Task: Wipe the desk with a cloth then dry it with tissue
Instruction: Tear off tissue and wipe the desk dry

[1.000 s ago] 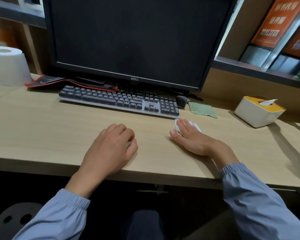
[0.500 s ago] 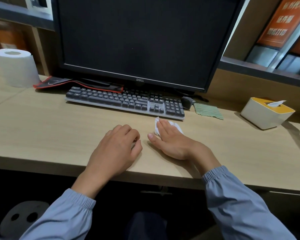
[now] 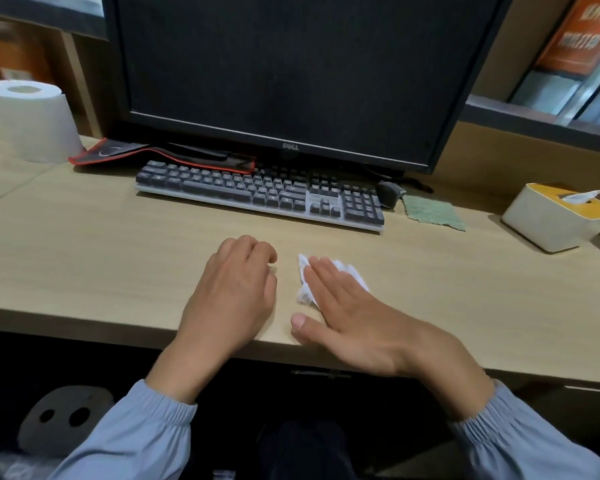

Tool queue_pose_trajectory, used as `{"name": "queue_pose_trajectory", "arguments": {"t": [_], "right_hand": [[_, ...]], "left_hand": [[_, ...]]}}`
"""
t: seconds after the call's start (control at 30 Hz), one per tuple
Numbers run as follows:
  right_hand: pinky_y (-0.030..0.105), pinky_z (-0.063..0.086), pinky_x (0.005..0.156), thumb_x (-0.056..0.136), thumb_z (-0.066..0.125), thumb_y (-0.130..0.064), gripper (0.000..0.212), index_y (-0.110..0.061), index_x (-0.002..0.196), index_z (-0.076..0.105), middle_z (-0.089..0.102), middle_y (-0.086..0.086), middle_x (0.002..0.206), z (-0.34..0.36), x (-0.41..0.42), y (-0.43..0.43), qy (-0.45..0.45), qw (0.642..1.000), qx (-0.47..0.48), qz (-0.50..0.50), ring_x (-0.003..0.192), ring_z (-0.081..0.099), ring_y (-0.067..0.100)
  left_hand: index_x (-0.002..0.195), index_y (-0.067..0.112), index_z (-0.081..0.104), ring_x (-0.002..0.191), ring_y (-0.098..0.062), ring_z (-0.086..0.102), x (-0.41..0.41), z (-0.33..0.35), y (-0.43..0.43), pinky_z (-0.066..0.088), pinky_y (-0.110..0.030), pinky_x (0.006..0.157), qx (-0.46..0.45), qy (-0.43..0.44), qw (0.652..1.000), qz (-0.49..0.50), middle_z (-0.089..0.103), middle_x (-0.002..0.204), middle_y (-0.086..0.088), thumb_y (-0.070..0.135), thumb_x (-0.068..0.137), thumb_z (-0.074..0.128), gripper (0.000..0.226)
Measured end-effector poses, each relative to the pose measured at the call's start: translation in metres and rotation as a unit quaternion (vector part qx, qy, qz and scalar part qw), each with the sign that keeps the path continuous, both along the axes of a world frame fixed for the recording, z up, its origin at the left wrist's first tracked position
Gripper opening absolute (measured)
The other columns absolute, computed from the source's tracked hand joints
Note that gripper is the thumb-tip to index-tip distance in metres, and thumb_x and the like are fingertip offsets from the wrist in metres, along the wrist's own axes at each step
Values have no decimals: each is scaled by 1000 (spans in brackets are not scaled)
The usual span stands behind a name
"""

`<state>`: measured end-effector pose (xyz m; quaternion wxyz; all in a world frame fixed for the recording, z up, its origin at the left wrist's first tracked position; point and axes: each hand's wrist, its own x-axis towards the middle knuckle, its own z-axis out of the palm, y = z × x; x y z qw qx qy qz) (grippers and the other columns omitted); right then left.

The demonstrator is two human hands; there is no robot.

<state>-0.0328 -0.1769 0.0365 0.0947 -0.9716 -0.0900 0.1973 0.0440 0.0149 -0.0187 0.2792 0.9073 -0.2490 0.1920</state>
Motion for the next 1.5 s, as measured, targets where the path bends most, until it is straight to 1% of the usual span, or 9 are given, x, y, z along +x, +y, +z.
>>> {"name": "queue_pose_trajectory", "arguments": {"t": [0.23,0.43,0.63,0.83,1.0,1.13,1.27,1.37,1.5], "right_hand": [[24,-20,122,99,6,-73,79,-32,160,-23,-38,-24,161,-4,-12,2,2,1000,11,-20,139,-40,-14],[31,-16,124,100,4,-74,83,-24,162,-22,-33,-11,166,-7,59,5,-14,999,7,-45,149,-34,1],[34,-14,126,102,6,-70,83,-20,163,-19,-30,-6,169,-5,92,8,-13,999,8,-50,152,-31,6],[19,-4,118,108,21,-60,67,-37,165,-8,-16,-30,166,6,66,-16,-55,984,147,-87,146,-18,-14],[17,-3,123,110,28,-53,62,-42,164,0,-10,-37,162,-1,49,-33,-85,974,181,-102,145,-11,-23],[29,12,126,109,29,-50,62,-51,162,-3,-7,-44,154,-4,46,-33,-97,961,232,-116,150,2,-14],[35,25,119,106,29,-56,63,-66,152,-13,-9,-46,153,-1,52,-26,-98,937,315,-115,144,19,-4],[38,24,120,105,31,-52,65,-69,150,-13,-9,-35,166,-3,58,-24,-98,922,359,-102,146,15,-1],[39,19,125,108,29,-44,60,-61,157,-2,1,-28,170,-2,59,-32,-108,889,427,-121,151,13,-2]], "left_hand": [[107,14,65,95,-27,55,2,-4,0,49,-47,80,-12,-12,1000,7,62,103,-2,14,96,49,19],[107,18,63,96,-22,55,0,-2,0,47,-42,81,-20,-10,1000,15,61,102,3,25,95,40,27],[107,19,63,94,-22,55,0,-1,0,46,-43,78,-24,11,999,39,60,101,4,12,94,61,15],[122,26,64,118,-16,51,2,14,-1,30,-36,89,20,46,999,5,60,119,11,30,100,43,30],[145,27,50,127,-11,45,7,51,-24,34,-33,108,79,79,992,-63,51,140,12,32,109,42,37],[135,19,59,122,-18,53,18,62,-42,46,-38,106,141,74,986,-59,59,134,3,28,107,45,32],[120,27,66,102,-14,62,18,61,-51,56,-41,93,125,96,983,-94,66,115,7,30,107,46,24],[131,33,61,113,-15,62,23,55,-43,50,-45,100,170,104,975,-100,66,124,11,28,107,44,30],[120,34,65,119,-16,54,28,55,-36,42,-45,99,265,78,957,-83,62,123,12,35,107,34,33]]}}
